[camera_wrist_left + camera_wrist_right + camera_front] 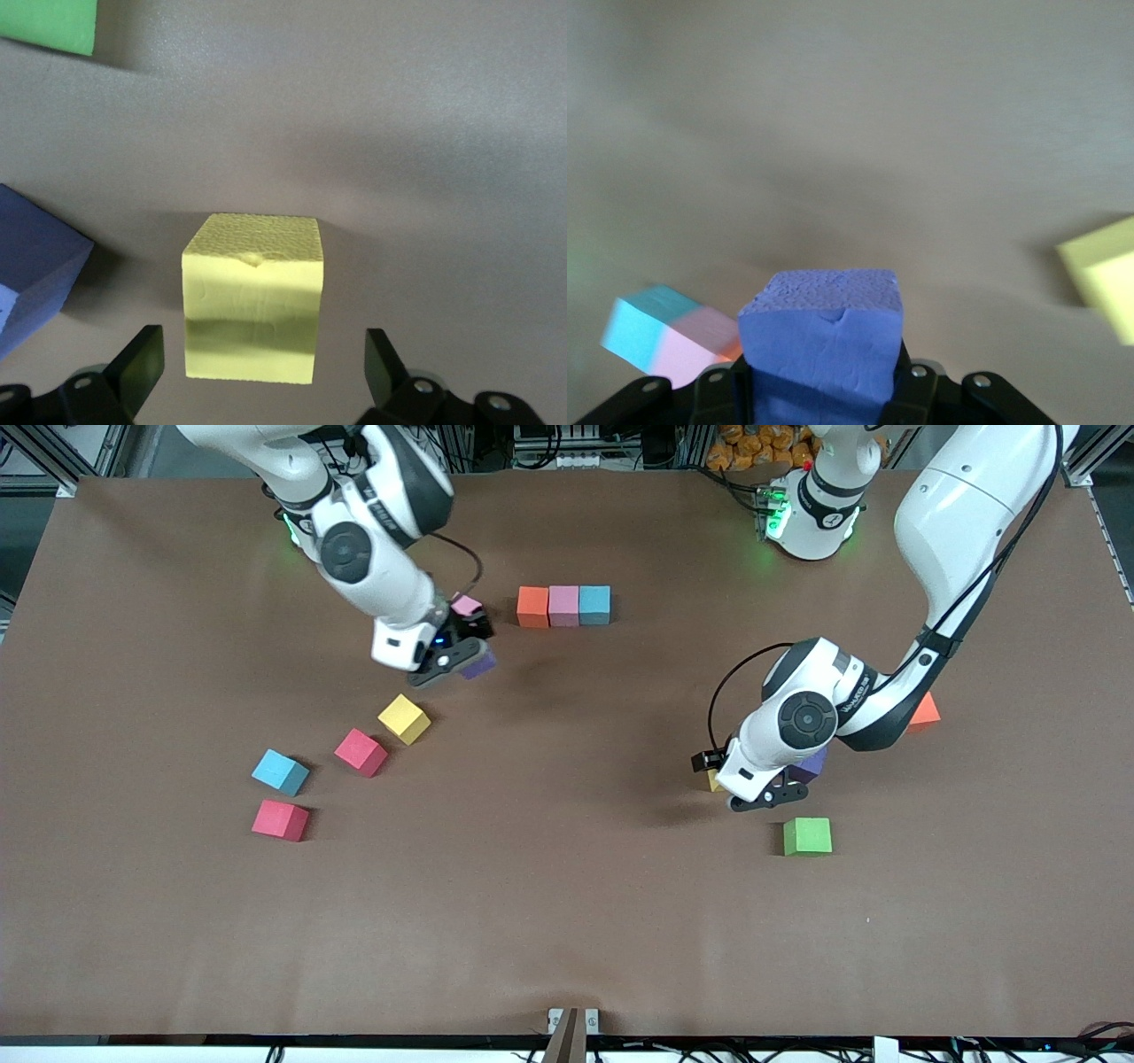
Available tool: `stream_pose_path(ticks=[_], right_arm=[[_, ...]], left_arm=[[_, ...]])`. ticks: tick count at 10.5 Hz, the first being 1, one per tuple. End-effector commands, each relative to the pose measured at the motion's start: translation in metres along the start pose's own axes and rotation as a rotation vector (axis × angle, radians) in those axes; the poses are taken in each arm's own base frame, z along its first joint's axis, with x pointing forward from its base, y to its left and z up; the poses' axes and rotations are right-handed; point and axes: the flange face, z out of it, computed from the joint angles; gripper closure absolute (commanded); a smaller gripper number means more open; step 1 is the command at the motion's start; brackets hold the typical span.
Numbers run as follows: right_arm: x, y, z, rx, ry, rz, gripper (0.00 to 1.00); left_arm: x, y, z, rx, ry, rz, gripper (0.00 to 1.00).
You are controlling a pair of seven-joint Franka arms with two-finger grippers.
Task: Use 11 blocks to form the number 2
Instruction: 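Carry the blue cube toward the cube row while the left gripper lifts yellow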
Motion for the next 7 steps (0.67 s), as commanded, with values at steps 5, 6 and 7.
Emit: stream_pose_path(ticks=[5,6,7], right_arm=[[0.041,-0.111,0.087,-0.063,0.018,0.29,0.66],[0.043,-0.123,0.098,-0.076,0.023,0.317,0.66],[0.044,-0.133,0.106,-0.08,0.026,0.355,0.66]], left_arm=[[0.007,-0.005,0.013,0.034,-0.006,0.036,0.0],[0.007,-0.005,0.013,0.034,-0.006,0.036,0.0],[0.008,-0.005,0.013,0.034,-0.004,0.034,0.0]])
